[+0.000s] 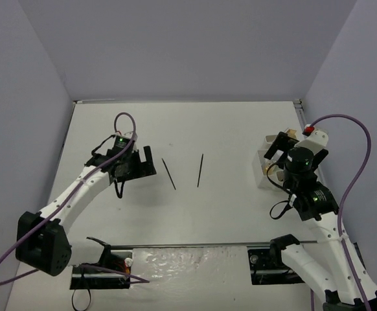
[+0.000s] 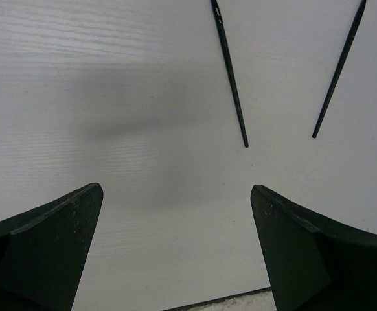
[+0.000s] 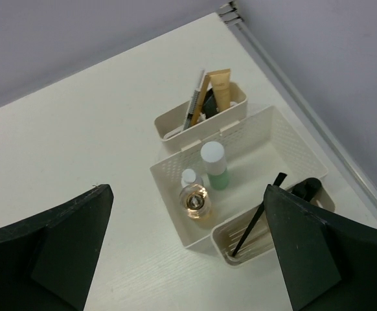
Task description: Organize the makeup
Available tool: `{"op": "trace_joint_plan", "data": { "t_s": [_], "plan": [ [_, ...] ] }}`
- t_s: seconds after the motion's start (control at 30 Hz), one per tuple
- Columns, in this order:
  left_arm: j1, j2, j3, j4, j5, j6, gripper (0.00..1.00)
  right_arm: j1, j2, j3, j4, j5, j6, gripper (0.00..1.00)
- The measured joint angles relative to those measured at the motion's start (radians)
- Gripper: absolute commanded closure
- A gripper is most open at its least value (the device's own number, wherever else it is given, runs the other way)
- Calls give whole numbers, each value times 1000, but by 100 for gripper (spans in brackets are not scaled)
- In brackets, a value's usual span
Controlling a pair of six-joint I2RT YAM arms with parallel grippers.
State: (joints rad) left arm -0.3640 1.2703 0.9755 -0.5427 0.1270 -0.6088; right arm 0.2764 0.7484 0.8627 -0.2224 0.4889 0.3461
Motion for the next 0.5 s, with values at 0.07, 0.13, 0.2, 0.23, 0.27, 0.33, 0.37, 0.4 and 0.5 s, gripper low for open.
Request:
{"op": "trace_joint_plan", "data": {
  "t_s": [0.07,0.13,0.2,0.23,0.27,0.33,0.37,0.4,0.5],
  "plan": [
    [-53,60,32,1,-27,-36,4,0,-23,7,-13,-50,-10,0],
    [-94,130,81,1,-66,-74,6,0,-48,7,-22,-93,-17,0],
    [-129,200,137,-3,-111,-110,10,0,-71,6,-29,-126,-24,0],
    [-144,232,165,-9,-132,-126,11,0,-83,3,-30,-140,-28,0],
    [-158,266,196,-18,-152,-141,14,0,-97,-2,-31,-149,-33,0],
    [-178,325,252,-27,-180,-168,20,0,-119,-13,-32,-162,-38,0],
    [-187,352,276,-29,-191,-180,22,0,-128,-20,-33,-167,-41,0],
    [-198,379,297,-37,-203,-191,24,0,-134,-26,-35,-174,-41,0],
    [-220,458,342,-52,-228,-223,32,0,-145,-43,-40,-193,-42,0]
  ]
}}
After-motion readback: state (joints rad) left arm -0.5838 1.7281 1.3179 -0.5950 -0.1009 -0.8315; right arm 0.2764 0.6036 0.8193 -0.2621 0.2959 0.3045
